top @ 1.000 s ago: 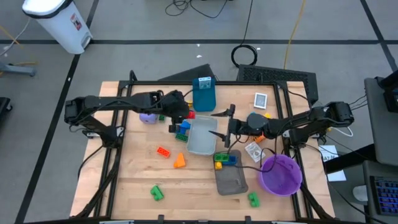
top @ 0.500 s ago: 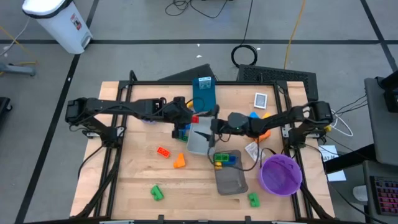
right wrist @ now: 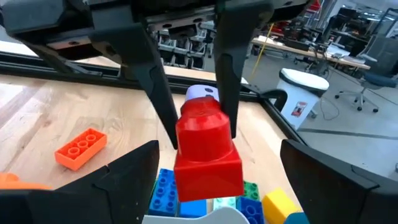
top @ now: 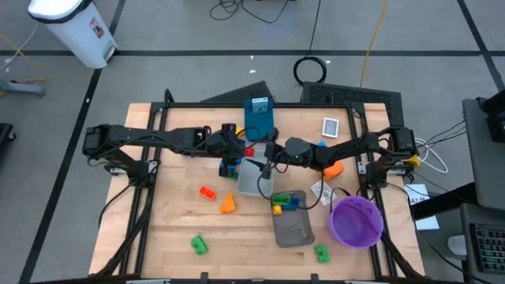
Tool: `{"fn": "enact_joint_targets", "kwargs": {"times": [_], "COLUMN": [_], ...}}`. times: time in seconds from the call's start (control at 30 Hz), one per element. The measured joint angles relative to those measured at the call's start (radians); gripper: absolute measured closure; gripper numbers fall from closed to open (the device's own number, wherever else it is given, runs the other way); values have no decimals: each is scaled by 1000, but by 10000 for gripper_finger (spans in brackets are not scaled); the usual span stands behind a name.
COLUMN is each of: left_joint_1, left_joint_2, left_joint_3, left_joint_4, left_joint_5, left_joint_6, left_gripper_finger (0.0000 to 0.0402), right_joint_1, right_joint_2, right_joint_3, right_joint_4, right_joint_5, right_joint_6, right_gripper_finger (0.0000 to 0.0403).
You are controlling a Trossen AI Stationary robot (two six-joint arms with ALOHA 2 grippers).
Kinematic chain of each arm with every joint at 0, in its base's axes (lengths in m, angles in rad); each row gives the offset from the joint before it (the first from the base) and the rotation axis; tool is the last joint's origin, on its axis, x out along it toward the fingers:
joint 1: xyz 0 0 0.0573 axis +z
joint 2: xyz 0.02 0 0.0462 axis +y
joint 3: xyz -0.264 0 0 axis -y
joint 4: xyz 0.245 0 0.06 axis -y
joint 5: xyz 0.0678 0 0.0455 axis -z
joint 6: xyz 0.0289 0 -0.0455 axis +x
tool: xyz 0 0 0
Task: Pick & Place Toys
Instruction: Put the red game piece into the black bin
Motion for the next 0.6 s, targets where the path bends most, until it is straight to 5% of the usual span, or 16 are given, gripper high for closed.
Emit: {"fn": "enact_joint_targets", "kwargs": {"times": [0.6], "left_joint_1": [0], "left_joint_2": [0], "left_joint_3": [-1], "left_joint_4": [14], "left_joint_5": [0], "left_joint_6": [2], "left_gripper_finger": [254], "right_joint_1": [0], "right_joint_2": [0], "right_joint_3": [-1], "right_joint_4": [-10], "right_joint_5": [2], "right_joint_6": [-2], "right_gripper_finger": [197]}}
